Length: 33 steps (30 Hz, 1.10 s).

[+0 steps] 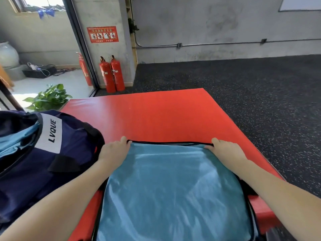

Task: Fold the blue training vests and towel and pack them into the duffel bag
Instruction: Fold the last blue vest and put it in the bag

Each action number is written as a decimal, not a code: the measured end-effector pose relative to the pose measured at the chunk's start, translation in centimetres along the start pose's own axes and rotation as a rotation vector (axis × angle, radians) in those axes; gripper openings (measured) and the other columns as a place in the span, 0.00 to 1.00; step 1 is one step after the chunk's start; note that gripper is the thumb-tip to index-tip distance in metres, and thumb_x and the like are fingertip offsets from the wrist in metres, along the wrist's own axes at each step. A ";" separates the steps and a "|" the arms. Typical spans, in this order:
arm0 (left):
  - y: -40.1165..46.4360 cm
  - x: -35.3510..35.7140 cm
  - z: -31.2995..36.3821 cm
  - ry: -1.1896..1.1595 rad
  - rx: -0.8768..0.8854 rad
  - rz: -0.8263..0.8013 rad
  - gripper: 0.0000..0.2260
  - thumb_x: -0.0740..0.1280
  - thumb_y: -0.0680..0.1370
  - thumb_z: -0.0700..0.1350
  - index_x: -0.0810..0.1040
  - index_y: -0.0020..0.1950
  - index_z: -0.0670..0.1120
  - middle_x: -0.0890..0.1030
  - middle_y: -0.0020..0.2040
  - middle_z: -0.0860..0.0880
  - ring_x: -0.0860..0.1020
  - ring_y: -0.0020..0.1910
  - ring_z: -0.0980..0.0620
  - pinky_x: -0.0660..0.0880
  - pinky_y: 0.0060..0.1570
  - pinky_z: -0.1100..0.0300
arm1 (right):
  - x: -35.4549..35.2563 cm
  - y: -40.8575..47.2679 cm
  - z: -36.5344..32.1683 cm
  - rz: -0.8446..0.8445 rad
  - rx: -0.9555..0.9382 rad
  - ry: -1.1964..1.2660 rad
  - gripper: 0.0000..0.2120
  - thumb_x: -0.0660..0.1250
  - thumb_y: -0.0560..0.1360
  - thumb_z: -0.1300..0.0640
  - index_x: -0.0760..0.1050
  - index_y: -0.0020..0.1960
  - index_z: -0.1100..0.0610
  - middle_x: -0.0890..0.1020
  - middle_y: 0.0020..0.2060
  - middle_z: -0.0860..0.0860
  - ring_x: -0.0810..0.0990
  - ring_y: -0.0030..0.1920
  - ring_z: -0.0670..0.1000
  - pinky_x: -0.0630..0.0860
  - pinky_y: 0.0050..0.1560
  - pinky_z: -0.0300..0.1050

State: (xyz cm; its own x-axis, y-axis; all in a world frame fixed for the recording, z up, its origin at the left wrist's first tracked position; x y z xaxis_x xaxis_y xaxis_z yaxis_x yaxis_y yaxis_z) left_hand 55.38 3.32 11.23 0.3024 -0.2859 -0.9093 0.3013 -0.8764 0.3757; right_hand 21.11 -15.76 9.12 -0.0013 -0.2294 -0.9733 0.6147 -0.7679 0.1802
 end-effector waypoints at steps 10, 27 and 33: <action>13.1 3.0 0.9 -0.027 -0.019 -0.116 0.15 0.51 0.86 0.55 0.65 0.53 0.44 0.72 0.34 0.48 0.75 0.35 0.42 0.67 0.33 0.53 | 1.6 8.6 3.5 -0.022 0.220 0.141 0.22 0.53 0.83 0.37 0.63 0.47 0.56 0.72 0.34 0.50 0.72 0.34 0.55 0.67 0.34 0.50; -8.2 -0.5 6.9 -0.262 0.167 -0.066 0.14 0.59 0.76 0.55 0.81 0.52 0.52 0.81 0.48 0.55 0.81 0.47 0.49 0.78 0.43 0.52 | -1.9 -5.5 -1.8 -0.120 -0.137 0.327 0.20 0.61 0.79 0.37 0.72 0.63 0.49 0.74 0.59 0.44 0.71 0.64 0.48 0.70 0.64 0.47; -14.4 -2.6 3.1 -0.320 -0.013 -0.033 0.15 0.58 0.75 0.56 0.81 0.47 0.52 0.79 0.45 0.55 0.77 0.46 0.47 0.76 0.39 0.52 | -4.6 -11.5 -2.1 -0.146 -0.234 0.368 0.19 0.62 0.76 0.32 0.75 0.56 0.45 0.74 0.52 0.38 0.72 0.58 0.42 0.69 0.60 0.41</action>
State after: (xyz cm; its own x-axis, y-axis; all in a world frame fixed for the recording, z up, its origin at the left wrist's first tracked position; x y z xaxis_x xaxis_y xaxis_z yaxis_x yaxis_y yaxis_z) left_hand 47.42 15.45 7.67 -0.0066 -0.3661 -0.9305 0.3186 -0.8828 0.3451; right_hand 15.69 -4.65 11.19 0.1532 0.1308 -0.9795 0.7905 -0.6111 0.0420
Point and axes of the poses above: each hand's wrist, its own y-axis towards the middle knuckle, its own x-axis out of the palm, z = x × y, the point moved 5 cm from there along y, towards the middle knuckle
